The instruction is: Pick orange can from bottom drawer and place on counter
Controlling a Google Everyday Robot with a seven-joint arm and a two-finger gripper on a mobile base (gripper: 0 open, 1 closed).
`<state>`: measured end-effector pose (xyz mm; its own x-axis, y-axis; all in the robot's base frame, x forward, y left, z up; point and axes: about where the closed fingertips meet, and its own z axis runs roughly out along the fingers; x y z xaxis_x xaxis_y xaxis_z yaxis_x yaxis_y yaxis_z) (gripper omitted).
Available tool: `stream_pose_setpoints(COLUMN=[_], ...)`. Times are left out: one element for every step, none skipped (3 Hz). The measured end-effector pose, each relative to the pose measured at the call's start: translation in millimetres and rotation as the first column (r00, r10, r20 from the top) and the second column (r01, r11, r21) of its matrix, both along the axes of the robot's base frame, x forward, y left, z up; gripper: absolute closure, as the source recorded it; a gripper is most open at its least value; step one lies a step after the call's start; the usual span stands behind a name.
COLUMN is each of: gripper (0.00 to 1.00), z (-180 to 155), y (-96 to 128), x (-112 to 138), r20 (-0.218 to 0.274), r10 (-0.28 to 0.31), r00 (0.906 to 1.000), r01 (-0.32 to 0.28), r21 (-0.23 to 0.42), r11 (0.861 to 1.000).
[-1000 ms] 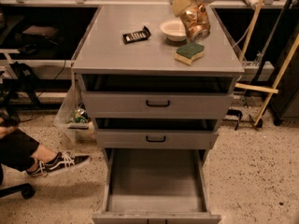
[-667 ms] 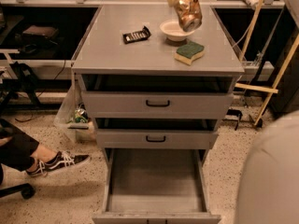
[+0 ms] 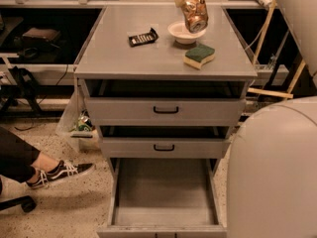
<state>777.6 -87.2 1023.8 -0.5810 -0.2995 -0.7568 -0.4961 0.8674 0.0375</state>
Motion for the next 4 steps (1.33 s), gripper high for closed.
stream_pose_setpoints(gripper=[1.0, 1.0, 1.0, 0.81], z=[-66, -146, -165, -165], y=[44, 89, 92, 92], x=[10, 25, 30, 30], r20=[-0.098, -0.229, -0.258, -0.258], r10=[0.1, 0.182, 0.184, 0.184], r00=[0.9902, 0.9564, 0.9486, 0.9485], r01=[-0.097, -0.172, -0.173, -0.173], r21=[0.03, 0.061, 0.063, 0.063], r11=[0.995, 0.983, 0.983, 0.983])
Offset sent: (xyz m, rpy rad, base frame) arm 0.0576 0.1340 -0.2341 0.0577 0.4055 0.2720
